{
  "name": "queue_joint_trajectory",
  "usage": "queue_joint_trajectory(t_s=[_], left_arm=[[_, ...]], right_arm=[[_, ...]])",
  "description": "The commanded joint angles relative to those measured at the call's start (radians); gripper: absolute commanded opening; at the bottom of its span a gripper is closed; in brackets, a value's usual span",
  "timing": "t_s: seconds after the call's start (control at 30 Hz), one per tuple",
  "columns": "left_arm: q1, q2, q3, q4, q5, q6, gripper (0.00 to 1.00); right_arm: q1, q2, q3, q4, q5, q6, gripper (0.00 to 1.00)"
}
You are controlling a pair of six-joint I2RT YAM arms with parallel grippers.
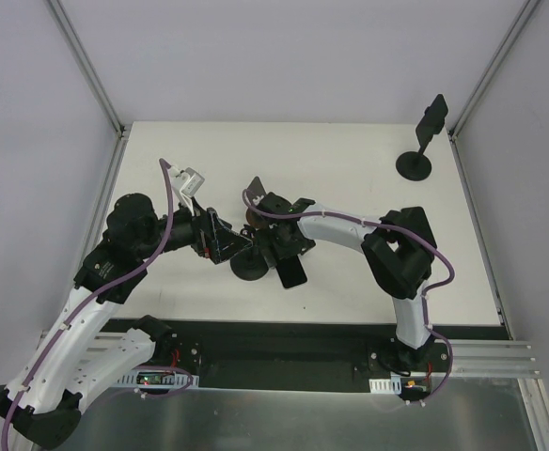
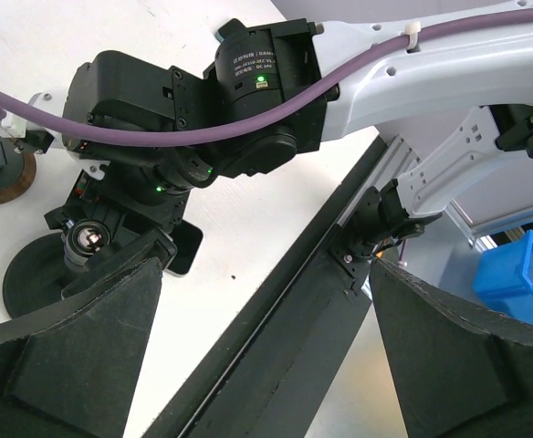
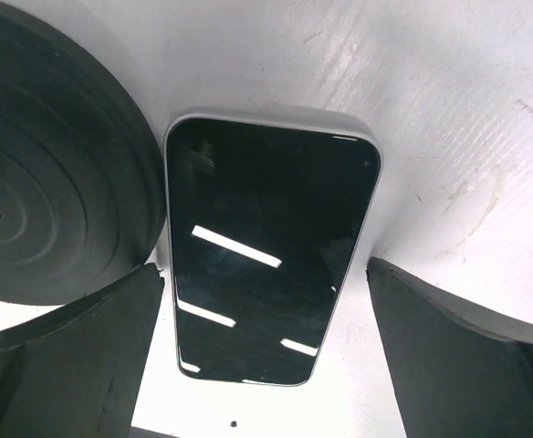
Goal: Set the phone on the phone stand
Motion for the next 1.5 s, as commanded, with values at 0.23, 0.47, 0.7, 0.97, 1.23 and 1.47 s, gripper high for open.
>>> queue_joint_trajectory(t_s=[0.23,0.47,0.7,0.97,1.23,1.47], left_arm=[[-0.007,-0.009,0.011,0.013,0.010,0.022,0.95],[-0.007,-0.010,0.014,0.010,0.009,0.022,0.95],[-0.007,0.001,0.011,0.010,0.010,0.024,0.94],[-0.007,0.007,0.010,0.009,0.010,0.027,0.95],[-0.007,0.008,0.010,0.010,0.012,0.030,0.95],[-0.007,0.007,0.008,0.010,0.018,0.035,0.95]], right_arm=[[-0.005,0.051,-0.017,-0.056,0.014,0.111,0.85],[-0.053,0.035,-0.050,-0.094,0.119,0.150,0.76],[-0.078,-0.022,-0.104,-0.063,0.109,0.155,0.78],[-0.048,0.010,-0.084,-0.075,0.118,0.230,0.89],[-0.028,0.047,-0.055,-0.086,0.084,0.236,0.90],[-0.058,0.045,-0.107,-0.041,0.047,0.223,0.79]])
